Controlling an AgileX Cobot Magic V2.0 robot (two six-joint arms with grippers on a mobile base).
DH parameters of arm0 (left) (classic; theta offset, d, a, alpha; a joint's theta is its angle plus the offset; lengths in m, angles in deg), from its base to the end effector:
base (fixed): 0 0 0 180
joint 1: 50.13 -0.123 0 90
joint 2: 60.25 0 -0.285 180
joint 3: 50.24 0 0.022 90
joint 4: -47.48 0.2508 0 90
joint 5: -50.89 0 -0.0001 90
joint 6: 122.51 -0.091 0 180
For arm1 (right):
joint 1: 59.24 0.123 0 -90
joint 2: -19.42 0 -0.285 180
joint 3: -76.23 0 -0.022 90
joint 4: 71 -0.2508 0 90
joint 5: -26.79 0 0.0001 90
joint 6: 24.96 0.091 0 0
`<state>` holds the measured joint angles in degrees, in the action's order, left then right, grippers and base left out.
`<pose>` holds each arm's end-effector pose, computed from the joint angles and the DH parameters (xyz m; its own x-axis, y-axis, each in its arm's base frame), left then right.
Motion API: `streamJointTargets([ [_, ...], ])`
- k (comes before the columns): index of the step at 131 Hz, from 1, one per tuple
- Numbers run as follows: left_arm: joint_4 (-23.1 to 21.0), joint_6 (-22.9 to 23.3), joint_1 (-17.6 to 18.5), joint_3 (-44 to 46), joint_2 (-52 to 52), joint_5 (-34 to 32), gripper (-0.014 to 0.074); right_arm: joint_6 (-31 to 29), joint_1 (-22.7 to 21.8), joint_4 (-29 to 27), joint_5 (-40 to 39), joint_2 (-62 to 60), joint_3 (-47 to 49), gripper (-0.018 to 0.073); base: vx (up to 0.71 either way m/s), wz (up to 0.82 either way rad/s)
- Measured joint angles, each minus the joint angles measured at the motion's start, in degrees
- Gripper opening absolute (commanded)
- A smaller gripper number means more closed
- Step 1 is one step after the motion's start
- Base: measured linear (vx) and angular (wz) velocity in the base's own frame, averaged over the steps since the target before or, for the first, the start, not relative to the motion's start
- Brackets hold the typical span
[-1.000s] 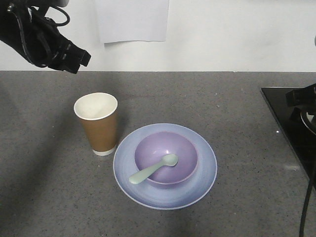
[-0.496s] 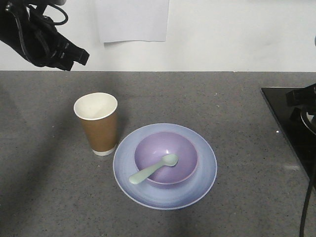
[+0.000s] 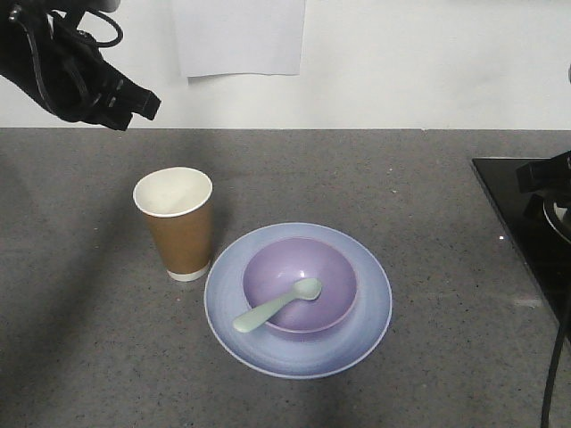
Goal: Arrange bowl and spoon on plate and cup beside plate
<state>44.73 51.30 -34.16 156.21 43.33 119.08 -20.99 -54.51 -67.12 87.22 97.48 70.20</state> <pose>0.3433 -0.1024 0.4025 -0.7602 0.3112 -0.5703 0.3692 0.9292 0.0148 0.2406 0.0145 0.3756 -0.8122 -0.0313 -0.5826 -0.0191 0.9995 -0.0270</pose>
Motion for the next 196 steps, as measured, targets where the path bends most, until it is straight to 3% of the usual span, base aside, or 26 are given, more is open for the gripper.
streamJointTargets([
  [45, 0.35, 0.0, 0.0, 0.0, 0.18, 0.05, -0.0008, 0.0, 0.0, 0.0, 0.0, 0.0, 0.0, -0.0007, 0.0, 0.0],
  [79, 7.58, 0.19, -0.09, -5.68, -8.55, -2.06, -0.0008, 0.0, 0.0, 0.0, 0.0, 0.0, 0.0, -0.0007, 0.0, 0.0],
  [93, 8.26, 2.73, -1.11, -14.61, -16.98, -8.78, -0.0008, 0.0, 0.0, 0.0, 0.0, 0.0, 0.0, -0.0007, 0.0, 0.0],
  [116, 9.03, 8.1, -4.19, -37.2, -33.78, -26.76, -0.0008, 0.0, 0.0, 0.0, 0.0, 0.0, 0.0, -0.0007, 0.0, 0.0],
  [134, 8.74, 8.85, -5.97, -54.35, -45.38, -41.64, -0.0008, 0.0, 0.0, 0.0, 0.0, 0.0, 0.0, -0.0007, 0.0, 0.0],
  [150, 6.97, 8.99, -7.86, -68.06, -54.55, -50.74, -0.0008, 0.0, 0.0, 0.0, 0.0, 0.0, 0.0, -0.0007, 0.0, 0.0],
  [168, 6.04, 9.03, -10.25, -79.69, -64.24, -54.55, -0.0008, 0.0, 0.0, 0.0, 0.0, 0.0, 0.0, -0.0007, 0.0, 0.0],
  [196, 5.07, 9.03, -14.03, -90.47, -75.81, -55.58, -0.0008, 0.0, 0.0, 0.0, 0.0, 0.0, 0.0, -0.0007, 0.0, 0.0],
])
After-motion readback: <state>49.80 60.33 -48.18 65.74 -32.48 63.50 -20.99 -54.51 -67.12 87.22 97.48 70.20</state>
